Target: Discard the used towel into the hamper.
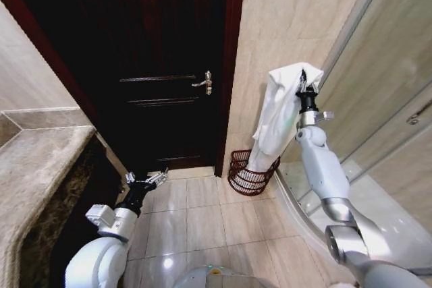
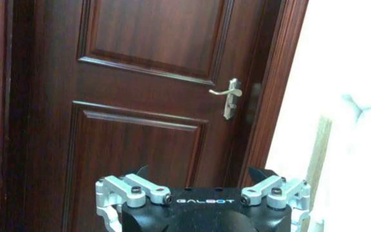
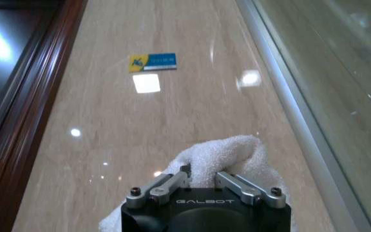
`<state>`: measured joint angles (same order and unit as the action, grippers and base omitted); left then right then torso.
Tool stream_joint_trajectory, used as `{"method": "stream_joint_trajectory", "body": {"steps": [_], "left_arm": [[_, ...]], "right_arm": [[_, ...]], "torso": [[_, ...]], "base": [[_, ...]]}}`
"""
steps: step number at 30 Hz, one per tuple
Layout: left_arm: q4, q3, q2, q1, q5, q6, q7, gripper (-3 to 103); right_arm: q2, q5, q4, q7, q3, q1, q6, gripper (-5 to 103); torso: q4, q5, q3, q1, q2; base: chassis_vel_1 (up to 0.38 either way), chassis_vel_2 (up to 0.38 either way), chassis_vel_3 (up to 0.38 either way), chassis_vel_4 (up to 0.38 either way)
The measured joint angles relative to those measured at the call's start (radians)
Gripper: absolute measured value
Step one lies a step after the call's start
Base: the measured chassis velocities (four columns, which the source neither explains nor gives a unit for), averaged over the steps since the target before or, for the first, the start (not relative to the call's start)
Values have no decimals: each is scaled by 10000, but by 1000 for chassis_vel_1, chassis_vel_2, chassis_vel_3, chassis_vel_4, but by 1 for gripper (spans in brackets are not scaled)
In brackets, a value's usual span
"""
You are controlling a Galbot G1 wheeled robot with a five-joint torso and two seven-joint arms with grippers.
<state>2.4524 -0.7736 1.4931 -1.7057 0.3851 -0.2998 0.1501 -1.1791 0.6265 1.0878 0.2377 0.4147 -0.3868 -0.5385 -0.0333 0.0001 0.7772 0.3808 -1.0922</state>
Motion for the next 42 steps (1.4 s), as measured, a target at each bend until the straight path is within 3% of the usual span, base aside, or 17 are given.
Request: {"method": "stream_joint_trajectory", "body": {"steps": [15, 33, 42], "left_arm": [[0, 0, 0, 0, 0, 0, 0, 100], [0, 0, 0, 0, 0, 0, 0, 100], [0, 0, 0, 0, 0, 0, 0, 100]], "right_arm": [[131, 123, -789, 270, -23, -268, -452, 7], [-819, -239, -1792, 481, -441, -378, -940, 7], [-892, -2, -3128, 786, -547, -80, -1243, 7]], "torso": [[3, 0, -1, 0, -1], [-1, -1, 0, 0, -1], [1, 0, 0, 0, 0]], "base": [[0, 0, 0, 0], [0, 0, 0, 0], [0, 0, 0, 0]]}}
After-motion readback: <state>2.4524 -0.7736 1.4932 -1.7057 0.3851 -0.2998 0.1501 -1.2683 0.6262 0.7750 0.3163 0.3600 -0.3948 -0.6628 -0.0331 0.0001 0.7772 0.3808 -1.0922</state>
